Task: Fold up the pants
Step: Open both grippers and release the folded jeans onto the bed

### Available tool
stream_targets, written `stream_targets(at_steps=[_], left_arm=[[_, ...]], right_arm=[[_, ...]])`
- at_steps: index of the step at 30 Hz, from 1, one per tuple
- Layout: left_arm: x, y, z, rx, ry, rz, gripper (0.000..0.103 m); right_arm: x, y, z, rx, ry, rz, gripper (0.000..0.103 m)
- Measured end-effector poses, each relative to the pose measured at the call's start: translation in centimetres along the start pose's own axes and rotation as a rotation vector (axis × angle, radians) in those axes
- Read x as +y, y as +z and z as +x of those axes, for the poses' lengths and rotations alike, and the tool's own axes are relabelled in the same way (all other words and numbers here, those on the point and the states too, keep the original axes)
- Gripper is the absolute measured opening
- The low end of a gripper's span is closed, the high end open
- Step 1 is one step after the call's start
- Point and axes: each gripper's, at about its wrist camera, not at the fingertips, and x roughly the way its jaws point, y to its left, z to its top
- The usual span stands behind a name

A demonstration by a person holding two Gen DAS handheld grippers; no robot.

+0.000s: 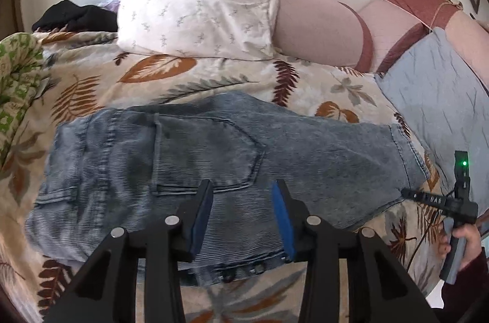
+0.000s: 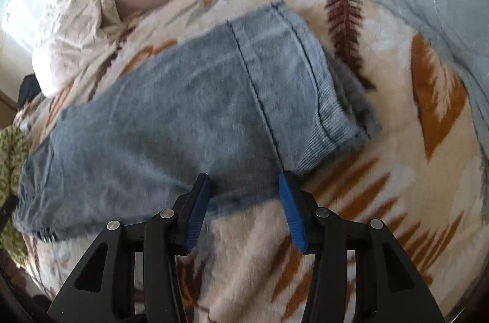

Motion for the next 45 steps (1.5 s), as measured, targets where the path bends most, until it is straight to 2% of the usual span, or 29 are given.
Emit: stream_targets(at_steps=[2,5,8,11,14,17,20,23,28,30,33,40,45], left_arm=[[-1.1,-0.2,0.5,0.018,-0.018,0.020,0.043],[-3.5,-0.3,0.6,0.023,-0.037,0.087,0.043],[-4.6,-0.1,0.2,-0.010,0.011,0.125,0.050],[-2.7,-0.4,-0.2,-0.020,0.042,0.057,0.052],[0.2,-0.8,-0.2,-0.020,0.136,-0.001,0.052],[3.2,-1.4,0.3,0.009,0.248,-0.057,0.052],[5.6,-2.2,1.1,0.032,0.307,-0.086,0.051],[6.1,-3.2,2.8,0.083,0.314,-0.053,0.051],[6.2,-4.1,3.0,0.075,0.309,-0.024,0.051],[6.2,-4.4,2.9,0.072,0.304,-0.016,0.051],[5.9,-5.0,2.7,0.059,0.301,0.006,0.051],[5.3,-6.1,2.4,0.044,0.284,0.056,0.051],[5.2,-5.6,0.5,0.044,0.227,0.090,0.050]], right_arm=[[-0.4,-0.7,0.0,0.018,-0.003,-0.009,0.045],[-1.1,-0.6,-1.0,-0.022,0.055,-0.006,0.045],[-2.2,-0.2,-2.7,-0.090,0.083,0.038,0.047],[-2.0,-0.2,-4.4,-0.182,0.110,0.016,0.047],[-0.1,-0.4,-5.5,-0.248,0.129,-0.054,0.047],[3.1,-0.6,-5.2,-0.247,0.152,-0.137,0.047],[6.3,-1.6,-3.7,-0.220,0.098,-0.227,0.047],[7.0,-1.7,-1.8,-0.190,0.041,-0.226,0.047],[6.0,-1.8,0.9,-0.100,0.020,-0.193,0.047],[6.5,-2.4,1.1,-0.110,-0.024,-0.245,0.047],[6.5,-3.1,1.3,-0.095,-0.069,-0.259,0.047],[6.5,-3.9,1.5,-0.079,-0.099,-0.235,0.047],[7.2,-3.8,0.7,-0.057,-0.117,-0.219,0.051]])
